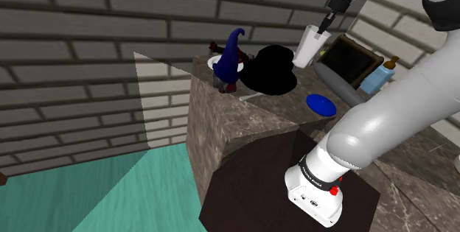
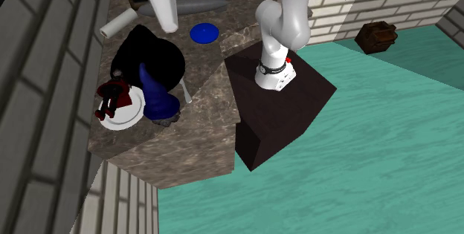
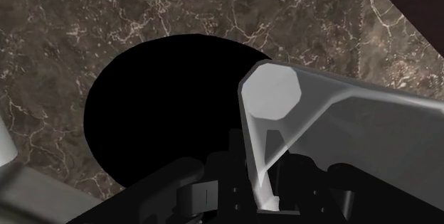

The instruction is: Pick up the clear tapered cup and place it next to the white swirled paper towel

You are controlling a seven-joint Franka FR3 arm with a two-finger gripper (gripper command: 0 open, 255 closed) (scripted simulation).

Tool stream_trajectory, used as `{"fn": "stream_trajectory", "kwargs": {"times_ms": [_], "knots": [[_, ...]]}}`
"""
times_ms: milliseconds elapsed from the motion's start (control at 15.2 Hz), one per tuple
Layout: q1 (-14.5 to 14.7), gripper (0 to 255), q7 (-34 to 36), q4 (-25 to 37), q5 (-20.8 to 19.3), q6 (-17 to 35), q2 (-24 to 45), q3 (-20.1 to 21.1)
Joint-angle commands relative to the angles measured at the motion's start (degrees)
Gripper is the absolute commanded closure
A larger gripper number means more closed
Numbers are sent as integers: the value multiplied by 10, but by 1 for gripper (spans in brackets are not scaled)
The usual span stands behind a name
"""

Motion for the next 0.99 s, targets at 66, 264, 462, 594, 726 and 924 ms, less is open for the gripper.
{"fn": "stream_trajectory", "kwargs": {"times_ms": [66, 264, 462, 594, 726, 924], "knots": [[-9, 255, -70, 58, 53, -9, 80, -46], [-49, 255, -144, 126, 125, -29, 178, -74], [-117, 255, -204, 205, 193, -59, 273, -74], [-171, 255, -232, 266, 233, -83, 331, -64], [-229, 255, -251, 336, 267, -109, 386, -47], [-324, 255, -262, 466, 315, -157, 472, -18]]}}
